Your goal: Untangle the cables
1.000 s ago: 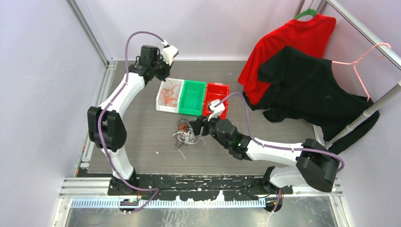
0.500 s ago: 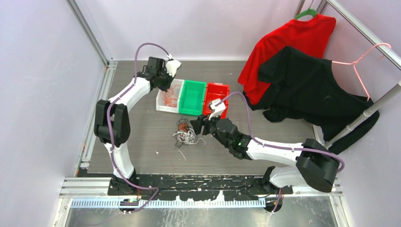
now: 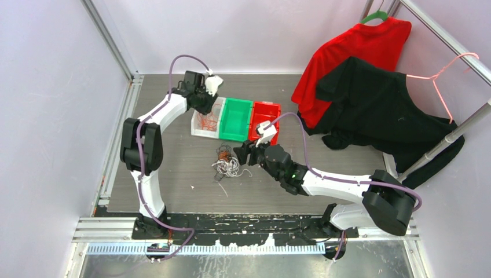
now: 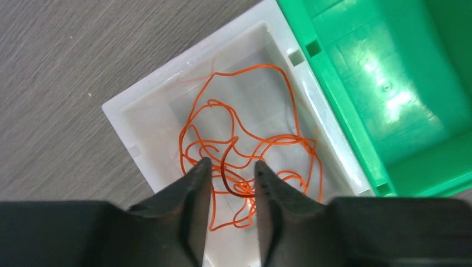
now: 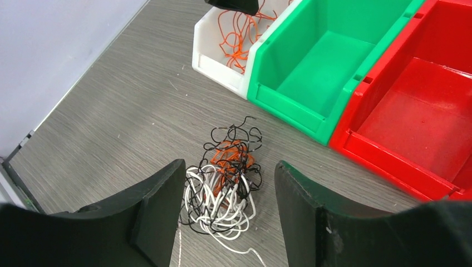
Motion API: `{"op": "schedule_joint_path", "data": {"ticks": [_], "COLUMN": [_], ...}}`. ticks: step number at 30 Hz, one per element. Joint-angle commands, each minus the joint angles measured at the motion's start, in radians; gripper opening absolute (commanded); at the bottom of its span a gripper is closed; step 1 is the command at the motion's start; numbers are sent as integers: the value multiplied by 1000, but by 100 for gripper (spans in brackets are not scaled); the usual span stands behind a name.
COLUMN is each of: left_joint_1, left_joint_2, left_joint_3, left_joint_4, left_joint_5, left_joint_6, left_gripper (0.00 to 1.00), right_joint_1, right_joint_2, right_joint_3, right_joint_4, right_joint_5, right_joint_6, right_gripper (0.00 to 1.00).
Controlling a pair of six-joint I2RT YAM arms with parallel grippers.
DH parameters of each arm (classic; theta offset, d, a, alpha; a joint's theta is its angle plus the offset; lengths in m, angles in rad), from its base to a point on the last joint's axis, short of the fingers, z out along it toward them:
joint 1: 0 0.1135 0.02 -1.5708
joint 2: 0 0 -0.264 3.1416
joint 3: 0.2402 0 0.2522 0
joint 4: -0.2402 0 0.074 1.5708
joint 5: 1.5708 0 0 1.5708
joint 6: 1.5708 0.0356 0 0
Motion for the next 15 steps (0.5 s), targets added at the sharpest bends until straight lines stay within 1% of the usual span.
{"op": "schedule_joint_path", "data": {"ticks": [1, 3, 7, 8, 10, 12, 15], "left_joint_1": [12, 15, 19, 18, 18, 18, 18], "left_joint_2": [-48, -77, -141, -155, -184, -219, -293], "left_joint_3": [104, 124, 160, 164, 167, 154, 81], "left_joint_4": [-66, -109, -200, -232, -283, -330, -369], "left_joint_5": [53, 84, 147, 159, 187, 219, 260], "left_joint_6": [-23, -27, -29, -29, -26, -20, -8], "left_gripper": [42, 52, 79, 83, 86, 87, 91], "right_joint_1": [-5, -6, -8, -8, -9, -9, -9], "right_joint_2": [-11, -10, -11, -10, -10, -12, -7], "right_joint_3": [39, 39, 42, 41, 41, 42, 44], "right_joint_4": [22, 20, 7, 4, -2, -11, -28], "right_joint_5": [-2, -38, -50, -53, -60, -73, -108], "right_joint_6": [7, 6, 7, 8, 9, 10, 15], "right_gripper": [65, 65, 65, 65, 65, 66, 65]}}
